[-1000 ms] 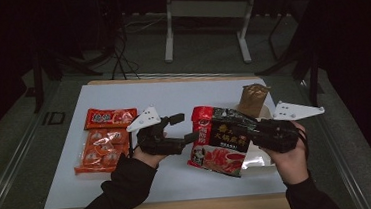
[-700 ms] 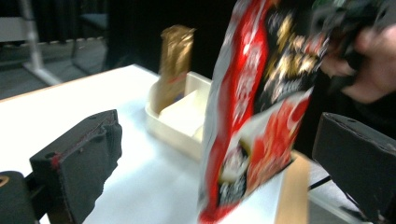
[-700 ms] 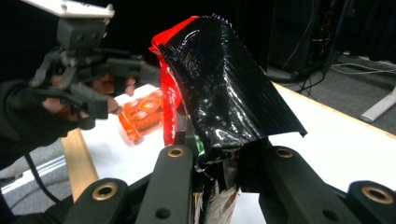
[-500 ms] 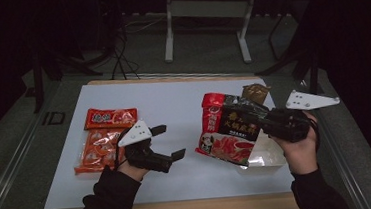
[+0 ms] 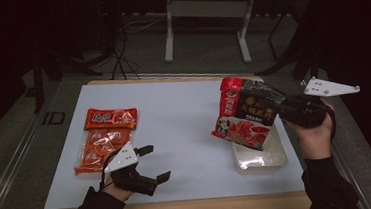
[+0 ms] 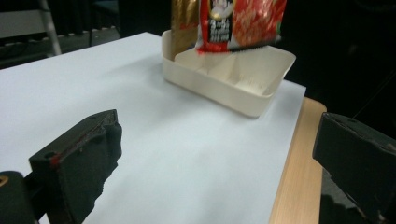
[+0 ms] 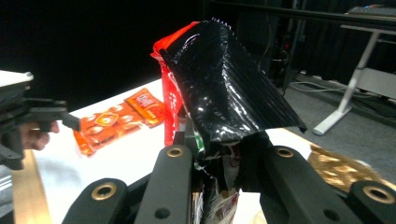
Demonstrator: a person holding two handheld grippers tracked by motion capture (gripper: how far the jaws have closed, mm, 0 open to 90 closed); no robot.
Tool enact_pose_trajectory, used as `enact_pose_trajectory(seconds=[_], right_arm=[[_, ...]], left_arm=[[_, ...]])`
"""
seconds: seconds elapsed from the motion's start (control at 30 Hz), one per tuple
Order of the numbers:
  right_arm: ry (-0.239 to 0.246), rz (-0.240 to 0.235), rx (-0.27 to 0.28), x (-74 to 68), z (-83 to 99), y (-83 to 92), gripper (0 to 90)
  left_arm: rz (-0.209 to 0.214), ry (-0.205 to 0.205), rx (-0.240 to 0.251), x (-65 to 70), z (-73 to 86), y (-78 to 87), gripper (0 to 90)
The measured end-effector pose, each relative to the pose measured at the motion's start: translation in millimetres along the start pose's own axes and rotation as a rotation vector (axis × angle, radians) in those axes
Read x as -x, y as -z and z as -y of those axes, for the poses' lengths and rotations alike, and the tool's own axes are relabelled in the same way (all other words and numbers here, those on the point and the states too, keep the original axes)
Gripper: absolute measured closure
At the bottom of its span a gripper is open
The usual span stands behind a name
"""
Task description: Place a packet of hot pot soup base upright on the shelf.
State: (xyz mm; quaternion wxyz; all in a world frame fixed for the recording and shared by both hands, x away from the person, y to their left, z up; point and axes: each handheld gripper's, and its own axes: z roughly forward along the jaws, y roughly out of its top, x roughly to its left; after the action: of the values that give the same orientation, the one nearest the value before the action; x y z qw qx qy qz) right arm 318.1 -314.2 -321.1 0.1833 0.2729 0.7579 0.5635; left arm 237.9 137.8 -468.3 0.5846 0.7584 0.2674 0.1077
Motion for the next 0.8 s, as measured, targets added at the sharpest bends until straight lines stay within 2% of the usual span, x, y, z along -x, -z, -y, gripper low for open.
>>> enact_pose_trajectory(seconds=[0.17,0.23,0.37,0.47,0.5,0.57,0.63,0.67,0.73,0.8], right_arm=[[-0.009,0.026,-0.004,16.1,-0.2,4.2,78.4],[-0.014,0.035,0.004,22.9,1.1,5.1,78.4],[-0.012,0.064,0.012,34.2,3.7,5.8,78.4],[-0.018,0.094,0.013,42.0,5.5,5.8,78.4],[-0.027,0.101,0.009,44.7,5.5,5.8,78.4],[-0.014,0.114,0.011,49.9,6.2,5.9,78.4],[-0.008,0.117,0.012,51.7,6.7,6.2,78.3],[0.003,0.102,0.018,58.6,8.6,6.4,78.3],[-0.002,0.102,0.018,64.4,10.8,6.1,78.1],[0.013,0.104,0.012,69.1,13.9,4.5,78.1]], left_arm=[[-0.022,0.000,-0.021,-2.9,12.6,11.6,1.7],[-0.035,0.000,-0.015,-5.0,17.4,14.5,1.8],[-0.040,-0.024,-0.017,-8.3,26.0,17.1,1.7],[-0.048,-0.015,-0.024,-13.1,31.6,17.4,1.8],[-0.043,-0.002,-0.024,-15.0,33.3,17.7,1.7],[-0.044,0.023,-0.018,-17.8,37.1,17.5,1.8],[-0.040,0.038,-0.012,-19.3,40.8,17.4,1.7],[-0.045,0.037,-0.017,-19.7,41.6,17.2,1.7],[-0.037,0.047,-0.010,-20.3,42.0,17.5,1.7],[-0.043,0.052,-0.008,-20.3,42.1,17.5,1.8]])
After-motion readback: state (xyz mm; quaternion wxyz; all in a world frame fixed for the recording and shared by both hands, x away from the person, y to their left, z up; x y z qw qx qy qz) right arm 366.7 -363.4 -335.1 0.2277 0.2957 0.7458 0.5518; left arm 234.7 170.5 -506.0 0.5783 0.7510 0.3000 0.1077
